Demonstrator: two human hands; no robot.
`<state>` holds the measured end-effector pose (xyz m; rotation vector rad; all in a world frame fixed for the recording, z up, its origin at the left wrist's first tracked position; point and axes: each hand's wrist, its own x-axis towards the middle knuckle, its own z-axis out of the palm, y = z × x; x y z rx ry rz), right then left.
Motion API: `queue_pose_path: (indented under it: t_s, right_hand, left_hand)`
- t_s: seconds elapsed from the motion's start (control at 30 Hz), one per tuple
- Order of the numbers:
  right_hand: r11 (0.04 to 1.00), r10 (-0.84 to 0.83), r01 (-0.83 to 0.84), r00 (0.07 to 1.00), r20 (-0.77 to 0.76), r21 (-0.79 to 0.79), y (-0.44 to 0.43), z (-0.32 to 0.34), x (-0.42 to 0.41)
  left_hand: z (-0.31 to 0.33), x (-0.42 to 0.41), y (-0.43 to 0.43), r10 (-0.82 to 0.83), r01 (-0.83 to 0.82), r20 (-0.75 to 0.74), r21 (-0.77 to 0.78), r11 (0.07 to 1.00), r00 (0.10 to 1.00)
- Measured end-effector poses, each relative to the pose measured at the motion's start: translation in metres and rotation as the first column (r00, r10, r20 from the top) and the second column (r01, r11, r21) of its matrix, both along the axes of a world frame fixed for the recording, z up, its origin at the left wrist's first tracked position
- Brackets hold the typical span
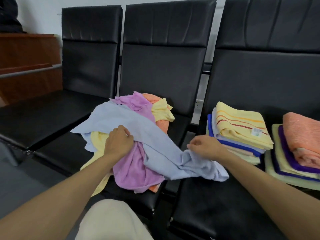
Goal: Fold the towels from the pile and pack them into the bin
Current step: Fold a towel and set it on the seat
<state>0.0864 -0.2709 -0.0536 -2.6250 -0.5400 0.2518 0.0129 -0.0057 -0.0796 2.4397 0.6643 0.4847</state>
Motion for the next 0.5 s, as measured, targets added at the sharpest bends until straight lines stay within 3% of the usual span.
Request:
queue_pose_path:
  t_s: [0.17, 0.23, 0.37, 0.5]
  right_hand:
    - [0.966, 0.22, -0.238, 0.962, 0.159, 0.098, 0.067, -0.013, 0.006]
    - [0.947, 0.276, -0.293, 0.951, 0.139, 0.13, 0.093, -0.016, 0.005]
    - [0.962, 0.254, -0.27, 0.94, 0.229, 0.043, 0.122, -0.022, 0.008]
    - [0.949, 0.16, -0.24, 0.925, 0.346, 0.204, 0.122, -0.008, 0.005]
  left_hand:
    - [-0.007, 0.002, 0.01, 0.024, -0.022, -0.038, 0.065, 0.998, 0.999]
    - [-0.008, 0.004, 0.012, 0.06, -0.06, -0.017, 0.021, 0.998, 0.998]
    - [-0.007, 0.005, 0.013, 0.087, -0.087, -0.003, -0.085, 0.993, 0.996]
    - [0.001, 0.002, 0.006, 0.044, -0.057, -0.114, -0.113, 0.992, 0.992]
